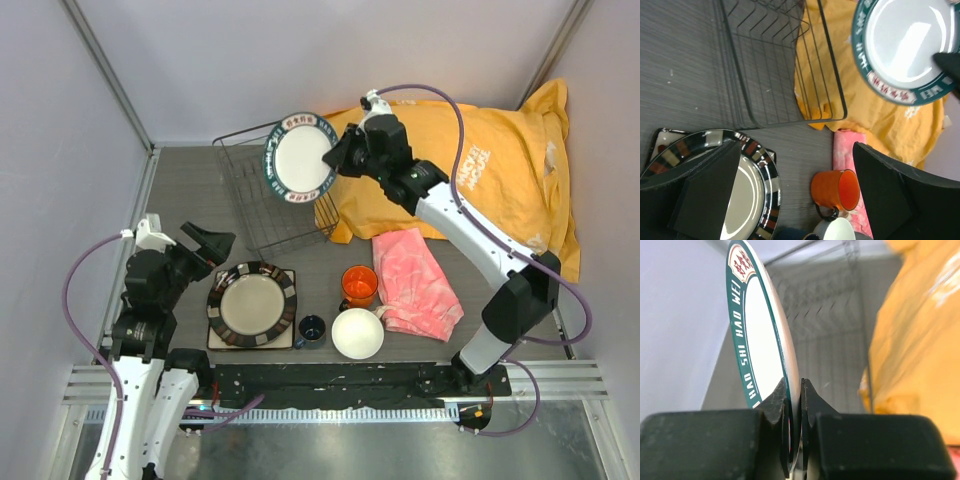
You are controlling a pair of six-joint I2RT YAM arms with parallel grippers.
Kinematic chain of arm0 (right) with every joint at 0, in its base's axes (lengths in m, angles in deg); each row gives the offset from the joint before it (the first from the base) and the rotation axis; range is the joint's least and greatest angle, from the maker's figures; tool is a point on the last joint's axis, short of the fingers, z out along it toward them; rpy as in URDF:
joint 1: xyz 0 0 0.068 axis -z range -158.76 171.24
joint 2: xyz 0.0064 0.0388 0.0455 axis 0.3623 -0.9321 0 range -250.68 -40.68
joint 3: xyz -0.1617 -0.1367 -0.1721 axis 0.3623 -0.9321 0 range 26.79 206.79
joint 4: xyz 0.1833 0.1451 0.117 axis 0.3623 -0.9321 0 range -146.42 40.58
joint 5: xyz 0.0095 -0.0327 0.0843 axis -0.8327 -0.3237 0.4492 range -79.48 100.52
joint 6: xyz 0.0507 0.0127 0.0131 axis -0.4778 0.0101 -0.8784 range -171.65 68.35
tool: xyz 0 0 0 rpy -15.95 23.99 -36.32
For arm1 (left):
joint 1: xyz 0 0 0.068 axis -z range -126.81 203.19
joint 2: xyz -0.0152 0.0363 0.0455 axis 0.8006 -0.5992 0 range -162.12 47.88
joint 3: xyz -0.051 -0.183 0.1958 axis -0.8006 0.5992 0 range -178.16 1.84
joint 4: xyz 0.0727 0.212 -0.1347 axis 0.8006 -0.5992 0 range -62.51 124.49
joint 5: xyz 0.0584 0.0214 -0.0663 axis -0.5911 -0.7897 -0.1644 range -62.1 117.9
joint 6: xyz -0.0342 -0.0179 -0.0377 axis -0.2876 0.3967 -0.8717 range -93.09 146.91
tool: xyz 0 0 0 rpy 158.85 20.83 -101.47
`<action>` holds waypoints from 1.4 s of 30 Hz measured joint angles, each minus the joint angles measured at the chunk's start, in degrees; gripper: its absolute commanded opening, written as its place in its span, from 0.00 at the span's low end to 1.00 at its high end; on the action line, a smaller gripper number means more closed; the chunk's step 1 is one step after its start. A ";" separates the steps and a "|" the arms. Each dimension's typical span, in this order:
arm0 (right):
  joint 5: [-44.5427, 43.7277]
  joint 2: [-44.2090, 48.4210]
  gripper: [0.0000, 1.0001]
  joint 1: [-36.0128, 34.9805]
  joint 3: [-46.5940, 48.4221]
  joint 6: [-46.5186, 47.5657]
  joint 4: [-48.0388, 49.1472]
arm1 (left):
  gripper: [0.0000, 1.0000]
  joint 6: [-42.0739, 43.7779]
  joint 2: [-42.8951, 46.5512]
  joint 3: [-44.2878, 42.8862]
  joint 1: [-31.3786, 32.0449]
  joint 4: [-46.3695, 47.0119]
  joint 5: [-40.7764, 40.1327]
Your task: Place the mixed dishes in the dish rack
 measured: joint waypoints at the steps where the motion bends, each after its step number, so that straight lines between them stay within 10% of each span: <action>1: -2.80 -1.11 0.01 -0.22 2.62 1.11 -0.70 | 1.00 0.33 -0.02 0.00 0.00 -0.94 -0.63; 19: -40.63 -26.75 0.01 -13.33 36.24 24.02 -7.34 | 1.00 3.93 -0.04 -0.11 0.00 -6.95 -4.66; 42: -57.55 -43.08 0.01 -18.69 41.22 44.83 13.00 | 1.00 4.15 -0.44 0.98 0.00 -6.91 -4.79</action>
